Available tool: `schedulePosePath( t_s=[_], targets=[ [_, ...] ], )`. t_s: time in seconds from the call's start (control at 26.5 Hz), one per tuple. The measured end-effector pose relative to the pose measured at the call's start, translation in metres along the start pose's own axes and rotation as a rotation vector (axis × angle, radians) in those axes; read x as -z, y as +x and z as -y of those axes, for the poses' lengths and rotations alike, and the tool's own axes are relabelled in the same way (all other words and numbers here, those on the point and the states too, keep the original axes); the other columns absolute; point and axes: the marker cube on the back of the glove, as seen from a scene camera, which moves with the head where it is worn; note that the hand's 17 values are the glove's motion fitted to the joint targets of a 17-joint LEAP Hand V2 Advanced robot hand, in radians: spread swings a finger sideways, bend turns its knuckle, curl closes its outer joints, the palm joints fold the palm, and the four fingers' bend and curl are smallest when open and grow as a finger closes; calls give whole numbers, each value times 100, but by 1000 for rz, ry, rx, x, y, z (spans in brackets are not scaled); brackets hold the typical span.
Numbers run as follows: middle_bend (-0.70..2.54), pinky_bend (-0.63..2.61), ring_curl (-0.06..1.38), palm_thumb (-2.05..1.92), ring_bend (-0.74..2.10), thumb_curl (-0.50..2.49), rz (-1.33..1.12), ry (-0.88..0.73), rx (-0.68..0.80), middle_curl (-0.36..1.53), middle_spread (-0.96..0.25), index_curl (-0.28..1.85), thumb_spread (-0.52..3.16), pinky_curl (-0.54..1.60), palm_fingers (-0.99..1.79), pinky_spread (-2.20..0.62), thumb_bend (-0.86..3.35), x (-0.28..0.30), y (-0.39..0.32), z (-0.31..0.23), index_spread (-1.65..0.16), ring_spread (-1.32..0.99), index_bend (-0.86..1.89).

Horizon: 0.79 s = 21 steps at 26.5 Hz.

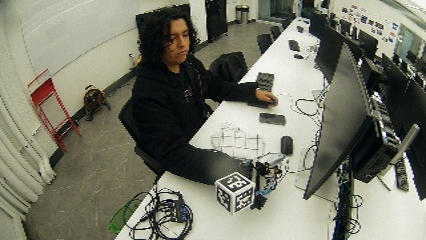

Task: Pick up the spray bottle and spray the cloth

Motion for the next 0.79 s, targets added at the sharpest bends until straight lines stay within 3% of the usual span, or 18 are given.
schedulePosePath(
  t_s=[0.15,0.34,0.79],
  targets=[
    [69,46,50,92,76,70,-2,-75,-6,56,-21,50,20,43,142,-32,-3,9,-11,-15,-28,-22,48],
    [70,47,51,92,77,71,-95,-288,-12,57,-20,52,18,43,141,-31,-3,27,-43,-42,-28,-21,47],
    [70,48,50,93,78,74,-710,-956,70,56,-20,54,17,44,140,-31,-3,30,-107,-117,-27,-22,46]
  ],
)
